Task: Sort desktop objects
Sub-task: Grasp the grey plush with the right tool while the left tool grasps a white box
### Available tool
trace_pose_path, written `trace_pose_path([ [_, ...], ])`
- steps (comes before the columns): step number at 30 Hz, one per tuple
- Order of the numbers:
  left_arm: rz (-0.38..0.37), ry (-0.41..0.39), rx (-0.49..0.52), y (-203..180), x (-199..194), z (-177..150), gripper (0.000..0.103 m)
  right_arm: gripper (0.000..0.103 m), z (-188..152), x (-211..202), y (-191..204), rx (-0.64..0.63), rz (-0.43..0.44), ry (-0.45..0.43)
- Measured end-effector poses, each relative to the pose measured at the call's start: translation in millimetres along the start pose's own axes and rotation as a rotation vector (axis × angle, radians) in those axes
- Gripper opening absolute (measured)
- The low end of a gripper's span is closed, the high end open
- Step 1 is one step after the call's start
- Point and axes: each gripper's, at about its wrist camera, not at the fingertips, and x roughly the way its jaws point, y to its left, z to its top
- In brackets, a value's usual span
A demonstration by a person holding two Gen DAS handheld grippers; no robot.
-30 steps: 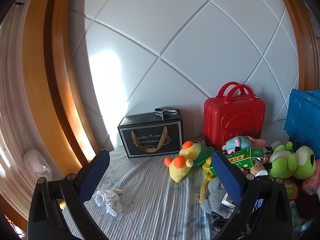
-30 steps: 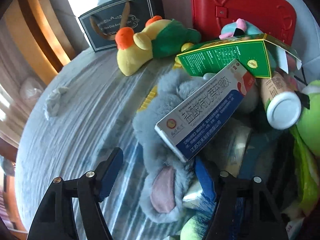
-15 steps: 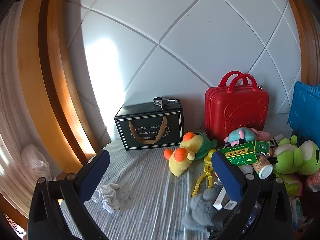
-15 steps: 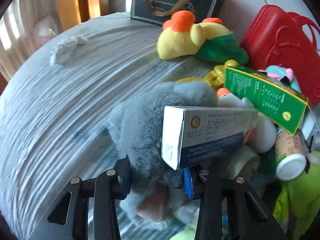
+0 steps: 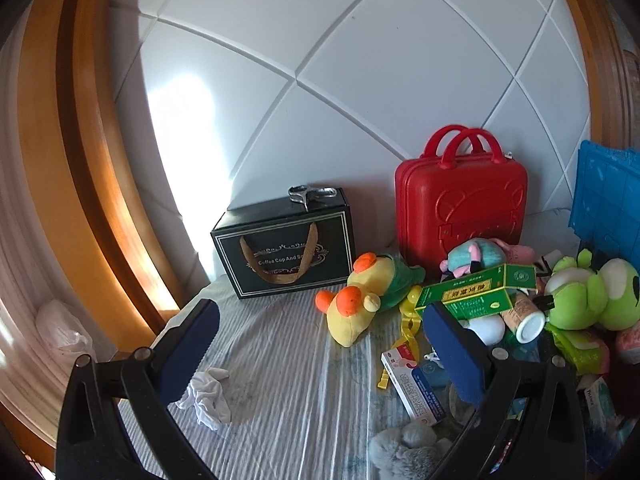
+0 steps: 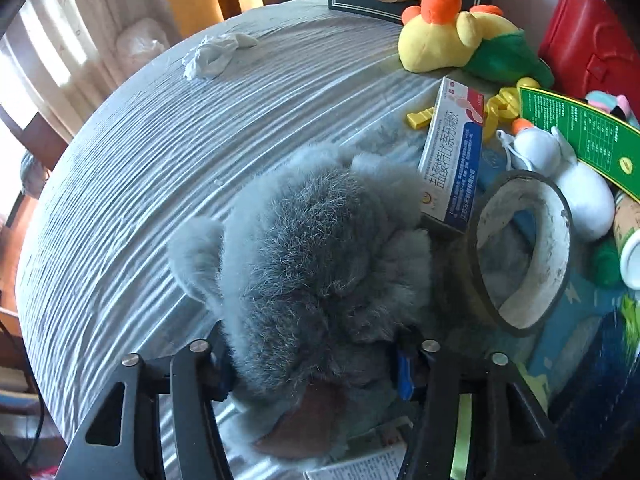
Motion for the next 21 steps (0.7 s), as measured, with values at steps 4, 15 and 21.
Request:
trace_pose_path([
  [4,-0.033,0.116,-0.02,-11,44,-28,0.103,0.043,-10,-32,-13,0.046,0.056,-0.046],
  [15,-0.102,0.429,-0.099,-76,176,-98,0.086,0.043,-62,-166,-88,0.203,-0.011,-0.24],
  [21,-0.141,0.458,-0.175,-79,191,-111,0.083,0.043,-69,-177,-105,0.252,-0.001,-0.281],
])
